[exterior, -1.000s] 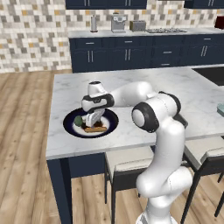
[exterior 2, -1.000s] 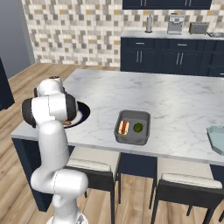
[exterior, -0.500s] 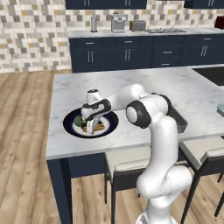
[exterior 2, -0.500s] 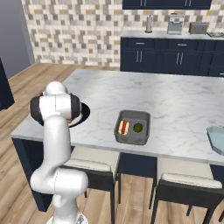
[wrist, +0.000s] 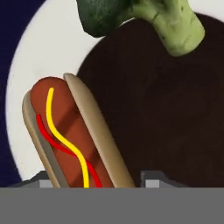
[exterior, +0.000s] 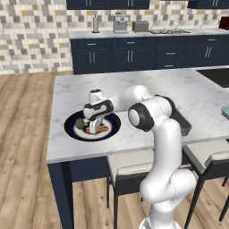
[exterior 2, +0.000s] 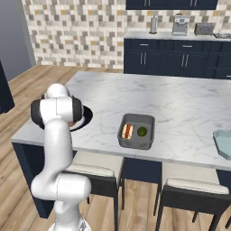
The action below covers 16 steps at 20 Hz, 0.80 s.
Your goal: Place one cooked food and one vegetable from the large plate to each tupperware container.
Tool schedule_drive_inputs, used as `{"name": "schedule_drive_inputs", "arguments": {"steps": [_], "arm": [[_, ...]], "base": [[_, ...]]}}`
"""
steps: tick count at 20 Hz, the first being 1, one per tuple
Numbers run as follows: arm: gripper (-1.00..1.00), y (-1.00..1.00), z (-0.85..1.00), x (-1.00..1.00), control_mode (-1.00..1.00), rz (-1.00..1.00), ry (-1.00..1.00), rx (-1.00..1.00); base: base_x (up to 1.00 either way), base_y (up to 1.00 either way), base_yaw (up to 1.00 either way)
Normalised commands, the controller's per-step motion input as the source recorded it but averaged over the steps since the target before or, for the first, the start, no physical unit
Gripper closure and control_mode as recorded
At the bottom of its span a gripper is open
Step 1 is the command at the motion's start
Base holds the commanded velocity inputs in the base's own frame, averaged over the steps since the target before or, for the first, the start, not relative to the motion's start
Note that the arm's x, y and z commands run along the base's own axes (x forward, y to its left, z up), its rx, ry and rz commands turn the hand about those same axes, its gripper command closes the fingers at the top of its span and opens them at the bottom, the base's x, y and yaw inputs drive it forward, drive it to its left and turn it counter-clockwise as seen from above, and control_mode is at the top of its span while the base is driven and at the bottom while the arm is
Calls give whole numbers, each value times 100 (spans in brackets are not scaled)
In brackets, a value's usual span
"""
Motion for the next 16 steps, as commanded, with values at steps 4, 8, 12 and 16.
{"name": "schedule_drive_inputs", "arguments": {"steps": [4, 8, 12, 16], "arm": [[100, -38, 75, -82, -100, -16, -15, 0], [100, -42, 83, -61, -100, -22, -2, 0], [100, -52, 51, -57, -100, -34, 0, 0], [100, -50, 79, -60, -100, -25, -9, 1]], "base": [[0, 0, 0], [0, 0, 0], [0, 0, 0], [0, 0, 0]]}}
